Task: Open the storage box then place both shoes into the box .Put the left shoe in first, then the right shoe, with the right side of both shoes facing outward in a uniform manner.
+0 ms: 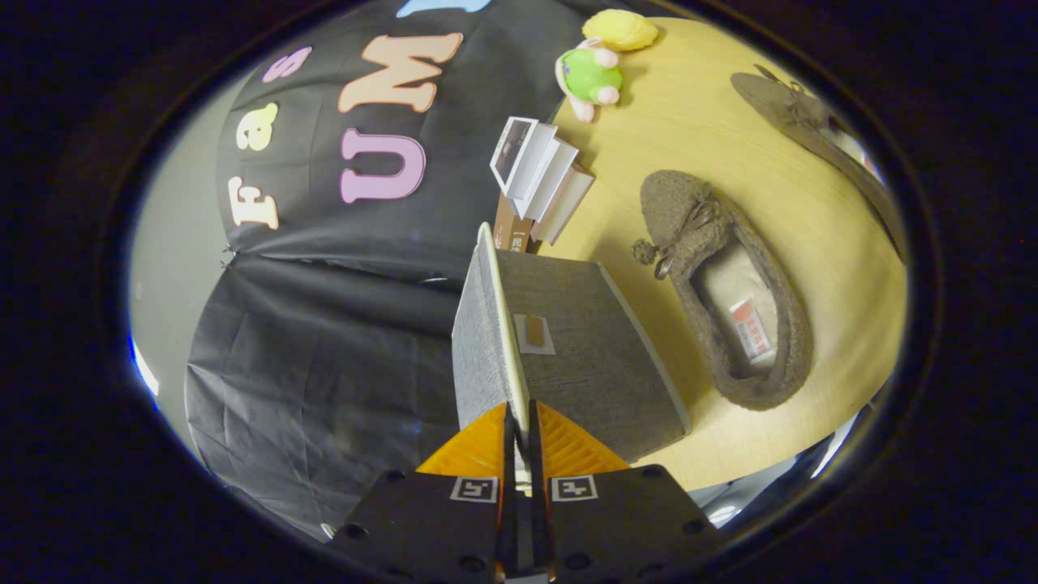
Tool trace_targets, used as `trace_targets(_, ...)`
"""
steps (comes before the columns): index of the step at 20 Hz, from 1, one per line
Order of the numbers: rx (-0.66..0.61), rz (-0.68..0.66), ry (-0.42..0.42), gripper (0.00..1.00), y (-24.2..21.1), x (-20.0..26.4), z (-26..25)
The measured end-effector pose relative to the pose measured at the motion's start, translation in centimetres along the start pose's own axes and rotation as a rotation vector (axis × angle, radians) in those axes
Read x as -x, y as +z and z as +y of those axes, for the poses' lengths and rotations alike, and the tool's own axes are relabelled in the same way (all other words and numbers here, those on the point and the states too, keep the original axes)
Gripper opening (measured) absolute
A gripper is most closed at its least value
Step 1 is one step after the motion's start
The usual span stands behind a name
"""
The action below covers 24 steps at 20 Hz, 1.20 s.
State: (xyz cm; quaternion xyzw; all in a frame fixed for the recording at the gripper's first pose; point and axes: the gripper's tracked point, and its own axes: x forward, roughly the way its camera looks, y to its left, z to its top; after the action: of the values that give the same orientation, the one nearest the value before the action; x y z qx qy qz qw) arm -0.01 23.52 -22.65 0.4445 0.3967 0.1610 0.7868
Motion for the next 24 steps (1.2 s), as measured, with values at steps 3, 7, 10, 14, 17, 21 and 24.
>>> trace_targets(3, 0.110, -0.007, 0.006, 0.07, -0.4, 0.4, 1.4)
trace_targets(7, 0.135, -0.014, 0.064, 0.05, -0.2, 1.6, 4.7)
trace_targets(10, 0.142, -0.014, 0.103, 0.05, -0.4, 2.3, 7.2)
trace_targets(14, 0.236, -0.017, 0.123, 0.06, -1.2, 2.6, 11.0)
trace_targets(17, 0.325, 0.002, 0.172, 0.08, -2.6, 2.4, 15.1)
trace_targets(21, 0.416, 0.034, 0.224, 0.10, -5.2, 0.7, 19.4)
trace_targets(24, 0.429, 0.082, 0.247, 0.10, -7.8, -1.2, 21.3)
